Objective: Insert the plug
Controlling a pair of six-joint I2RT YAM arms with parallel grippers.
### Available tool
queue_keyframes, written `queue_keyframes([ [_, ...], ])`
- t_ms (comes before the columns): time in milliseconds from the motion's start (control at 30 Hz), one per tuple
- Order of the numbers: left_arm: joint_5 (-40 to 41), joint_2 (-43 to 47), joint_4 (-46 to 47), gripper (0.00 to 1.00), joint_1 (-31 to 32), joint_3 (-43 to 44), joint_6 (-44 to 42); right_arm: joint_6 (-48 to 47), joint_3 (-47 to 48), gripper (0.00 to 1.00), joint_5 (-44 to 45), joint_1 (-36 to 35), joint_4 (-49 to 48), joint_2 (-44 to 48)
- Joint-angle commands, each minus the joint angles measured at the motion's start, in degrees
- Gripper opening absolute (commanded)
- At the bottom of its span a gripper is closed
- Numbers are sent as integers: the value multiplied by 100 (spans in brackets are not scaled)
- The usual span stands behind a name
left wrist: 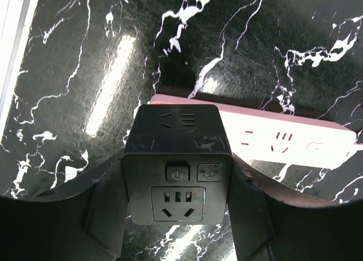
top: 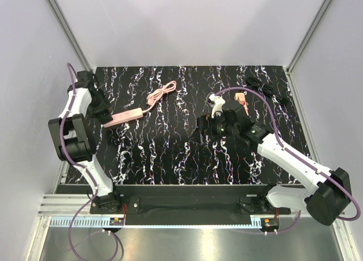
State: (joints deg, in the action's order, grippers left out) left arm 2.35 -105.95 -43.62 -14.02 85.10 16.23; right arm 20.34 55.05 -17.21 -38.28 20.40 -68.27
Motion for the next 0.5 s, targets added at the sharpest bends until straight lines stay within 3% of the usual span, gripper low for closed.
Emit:
queue_keyframes([
  [0,56,-241,29,0,-48,174,-137,-91,24,100,-19,14,-230,7],
  [467,-305,-365,-437,0,-13,200,-427,-126,24,100,-19,14,-230,-72],
])
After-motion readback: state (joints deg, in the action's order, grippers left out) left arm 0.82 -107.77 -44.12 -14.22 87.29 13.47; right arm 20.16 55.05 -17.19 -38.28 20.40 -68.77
